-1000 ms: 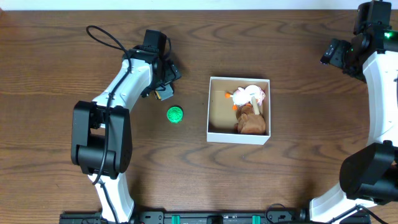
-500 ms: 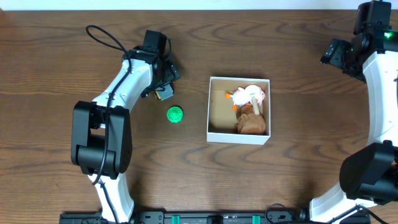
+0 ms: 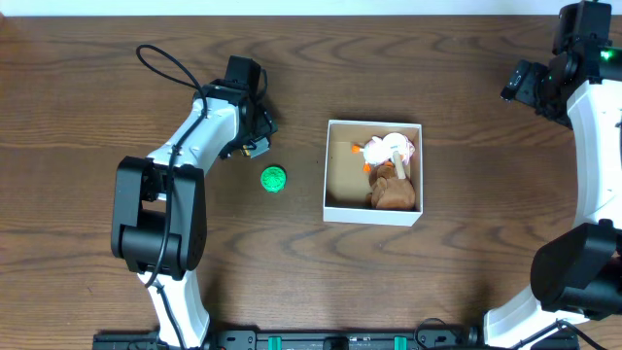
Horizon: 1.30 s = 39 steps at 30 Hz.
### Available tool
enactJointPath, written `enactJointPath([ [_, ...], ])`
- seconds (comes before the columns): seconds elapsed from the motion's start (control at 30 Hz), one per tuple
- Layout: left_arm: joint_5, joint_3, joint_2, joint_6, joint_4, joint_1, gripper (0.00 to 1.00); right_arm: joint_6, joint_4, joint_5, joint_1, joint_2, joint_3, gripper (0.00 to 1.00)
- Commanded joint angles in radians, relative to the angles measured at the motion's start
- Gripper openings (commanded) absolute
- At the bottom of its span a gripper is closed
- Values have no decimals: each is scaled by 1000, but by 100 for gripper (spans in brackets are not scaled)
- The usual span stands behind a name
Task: Pack container
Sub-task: 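Descend and close the left gripper on the dump truck, lift, then carry the dump truck with the left gripper over the box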
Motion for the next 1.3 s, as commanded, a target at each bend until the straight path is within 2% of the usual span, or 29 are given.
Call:
enactJointPath([
  [0.0, -26, -9, -4, -4, -3, 0, 69, -11, -1, 7, -3, -3, 12, 99],
  [0.1, -26, -9, -4, -4, -3, 0, 57, -11, -1, 7, -3, -3, 12, 99],
  [0.17, -26, -9, -4, -4, -3, 0, 52, -11, -1, 7, -3, -3, 12, 99],
  [0.43, -25, -9, -35, 4, -4, 2, 48, -11, -1, 7, -3, -3, 12, 99],
  [0.63, -22, 14, -140, 139, -16, 2, 44, -11, -1, 7, -3, -3, 12, 99],
  [0.73, -18, 18, -212, 160, -20, 1, 42, -11, -1, 7, -3, -3, 12, 99],
  [1.03, 239, 18, -372, 169, -20, -40, 41, -11, -1, 7, -3, -3, 12, 99],
  [1.27, 319, 18, -405, 169, -26, -189, 41, -11, -1, 7, -4, -3, 12, 99],
])
